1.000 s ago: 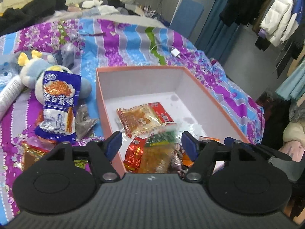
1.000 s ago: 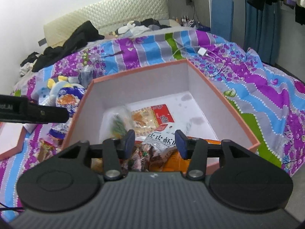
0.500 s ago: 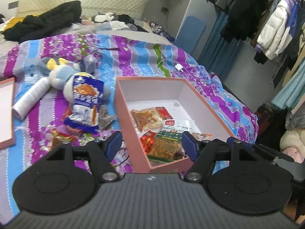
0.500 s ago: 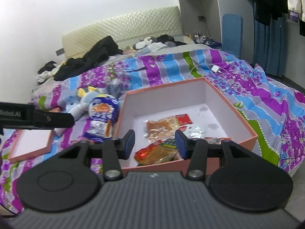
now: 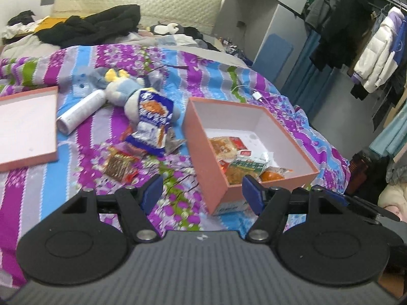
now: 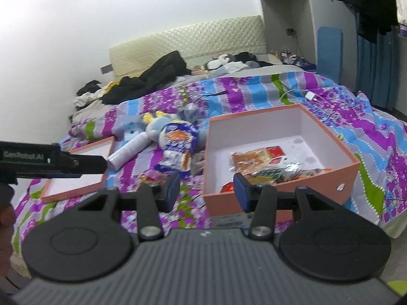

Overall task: Organize snacks
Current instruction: 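Withdraw both open tools from the box toward the snack pile, then grasp the brown strips packet with the left tool while the right tool grasps the blue packet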

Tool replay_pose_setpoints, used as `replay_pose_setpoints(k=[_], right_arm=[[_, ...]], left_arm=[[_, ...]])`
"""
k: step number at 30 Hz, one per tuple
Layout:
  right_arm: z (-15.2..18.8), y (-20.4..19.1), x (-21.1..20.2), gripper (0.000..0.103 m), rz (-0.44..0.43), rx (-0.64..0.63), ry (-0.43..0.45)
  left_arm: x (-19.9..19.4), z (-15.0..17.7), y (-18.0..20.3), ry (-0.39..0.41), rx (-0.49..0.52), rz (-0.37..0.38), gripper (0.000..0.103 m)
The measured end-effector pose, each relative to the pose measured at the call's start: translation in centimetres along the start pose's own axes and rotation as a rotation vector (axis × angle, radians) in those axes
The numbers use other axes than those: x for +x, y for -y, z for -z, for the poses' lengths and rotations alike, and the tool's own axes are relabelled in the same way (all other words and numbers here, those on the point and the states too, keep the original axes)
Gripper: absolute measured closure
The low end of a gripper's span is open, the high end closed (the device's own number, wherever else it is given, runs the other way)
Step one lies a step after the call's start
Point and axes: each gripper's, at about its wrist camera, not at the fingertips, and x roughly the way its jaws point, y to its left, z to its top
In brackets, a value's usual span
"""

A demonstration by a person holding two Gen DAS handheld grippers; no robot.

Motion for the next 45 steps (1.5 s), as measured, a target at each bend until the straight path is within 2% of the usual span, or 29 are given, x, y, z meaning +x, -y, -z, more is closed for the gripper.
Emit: replay_pose_setpoints(k=[11, 20, 27, 35, 36, 38, 42, 45], right_arm=[[4.0, -4.3, -2.3, 0.054, -0.074, -0.058, -0.061], [5.0, -6.1, 0.0, 0.054, -0.088, -0.055, -0.082], [5.4, -7.1, 3.6, 0.054, -0.123, -0.056, -0.127], [5.0, -8.5, 9.4, 0.054, -0.136, -0.121, -0.168], [5.0, -8.6, 10.2, 0.053, -0.131, -0.13, -0.171], [4.9, -8.8, 11.9, 0.027, -0.117, -0.136, -0.164], [4.2, -8.7, 15.6, 0.028, -0.107, -0.145, -0.152], [3.3, -8.7, 18.7, 0.028, -0.093, -0.127, -0.142]], left_arm=[[-4.5, 4.8, -3.9, 0.013, -0.056, -0.05, 0.03], [-3.3, 6.4, -8.4, -0.032, -0.113, -0.095, 0.03], [0.3, 5.3, -11.1, -0.054, -0.121, -0.107, 0.03], [5.5, 1.6, -13.6, -0.044, -0.13, -0.097, 0.03], [6.3, 1.2, -14.0, -0.044, -0.128, -0.096, 0.03], [8.1, 0.3, -14.9, -0.049, -0.124, -0.1, 0.03], [12.1, -0.9, -17.3, -0.08, -0.134, -0.086, 0.029], [15.4, -1.0, -19.2, -0.1, -0.13, -0.067, 0.022]])
